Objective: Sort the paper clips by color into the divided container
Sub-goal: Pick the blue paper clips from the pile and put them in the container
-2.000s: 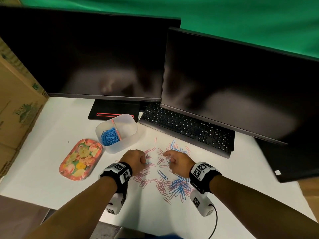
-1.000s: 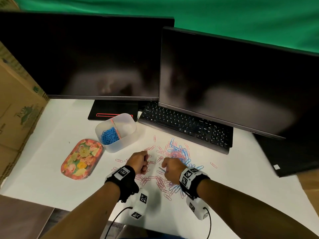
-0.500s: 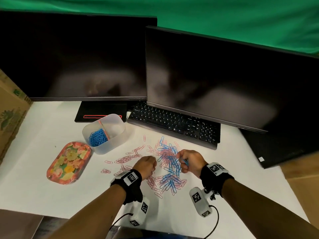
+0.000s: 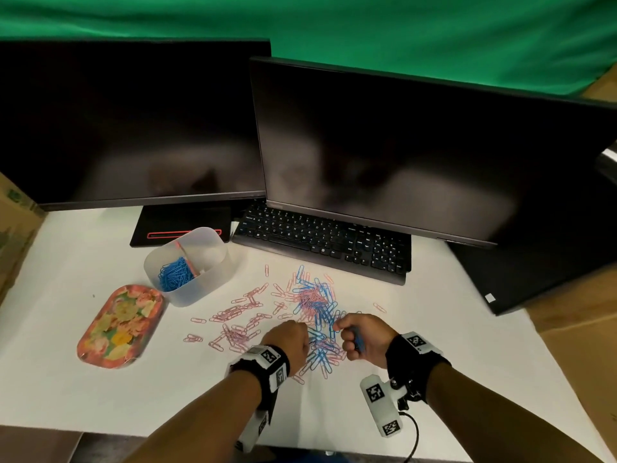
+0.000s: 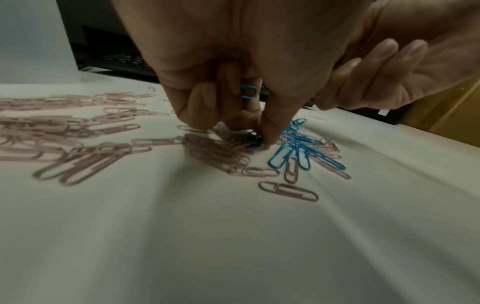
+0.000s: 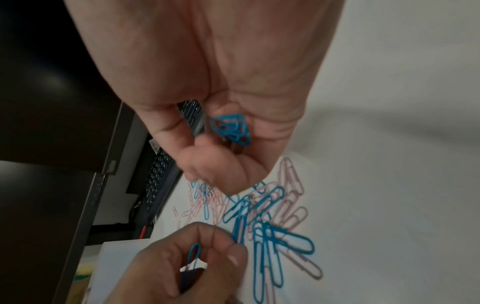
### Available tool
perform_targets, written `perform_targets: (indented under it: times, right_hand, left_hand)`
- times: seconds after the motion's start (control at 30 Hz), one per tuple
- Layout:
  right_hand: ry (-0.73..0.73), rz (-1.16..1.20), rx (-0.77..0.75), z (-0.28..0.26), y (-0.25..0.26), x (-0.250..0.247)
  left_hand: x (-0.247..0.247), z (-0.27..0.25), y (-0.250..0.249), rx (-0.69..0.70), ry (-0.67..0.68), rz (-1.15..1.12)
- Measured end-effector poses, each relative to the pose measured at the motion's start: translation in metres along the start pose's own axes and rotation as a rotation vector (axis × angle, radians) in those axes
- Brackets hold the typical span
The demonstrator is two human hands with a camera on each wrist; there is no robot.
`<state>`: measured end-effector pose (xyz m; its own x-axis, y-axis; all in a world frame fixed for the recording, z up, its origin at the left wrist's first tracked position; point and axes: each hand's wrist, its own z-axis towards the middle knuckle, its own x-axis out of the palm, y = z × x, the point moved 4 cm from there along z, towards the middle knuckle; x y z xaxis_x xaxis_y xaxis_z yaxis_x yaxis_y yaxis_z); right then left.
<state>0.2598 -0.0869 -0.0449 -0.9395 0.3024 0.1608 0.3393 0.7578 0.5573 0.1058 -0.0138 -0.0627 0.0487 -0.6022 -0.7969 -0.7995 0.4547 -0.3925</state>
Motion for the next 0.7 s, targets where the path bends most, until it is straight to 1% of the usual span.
perform_targets:
  times: [0.03,0.07,0.1,0.17,0.2,0.23,0.3,0.37,0.43,0.5,0.6,0.7]
  right_hand:
    - [-0.021,-0.073,-0.006,0.001,-0.001,-0.002]
    - [-0.051,-0.194,-0.032,0.002,0.000,-0.002]
    - [-0.084,-0.372,-0.085,0.003,0.000,-0.003]
    - [-0.172,-0.795,-0.239,0.001,0.001,0.001]
    - [-0.212,-0.960,-0.300,-0.001,-0.001,0.005]
    - [-0.241,-1.086,-0.342,-0.002,-0.004,0.009]
    - [-0.272,-1.252,-0.374,0.000,-0.011,0.017]
    - [-0.305,-1.312,-0.414,0.002,-0.012,0.022]
    - [-0.309,-1.328,-0.437,0.008,-0.011,0.024]
    - [-0.301,-1.330,-0.427,0.012,-0.011,0.024]
    - [-0.297,-1.277,-0.429,0.015,-0.010,0.019]
    - [-0.278,-1.201,-0.458,0.014,-0.006,0.015]
  left_hand:
    - [0.000,0.000,0.002,-0.003,-0.018,0.001]
    - [-0.001,0.000,0.003,-0.004,-0.036,-0.004]
    - [-0.002,0.000,0.004,-0.006,-0.051,-0.019]
    - [-0.005,0.000,0.007,-0.009,-0.083,-0.077]
    - [-0.007,0.000,0.007,-0.008,-0.100,-0.107]
    - [-0.008,0.000,0.008,-0.005,-0.115,-0.137]
    - [-0.010,0.000,0.009,-0.010,-0.125,-0.181]
    - [-0.008,0.001,0.009,-0.024,-0.103,-0.138]
    - [-0.005,0.003,0.008,-0.007,-0.091,-0.056]
    - [-0.005,0.003,0.005,0.001,-0.093,-0.013]
    - [-0.006,0.004,0.006,-0.025,-0.103,-0.062]
    - [-0.012,0.003,0.011,-0.060,-0.128,-0.175]
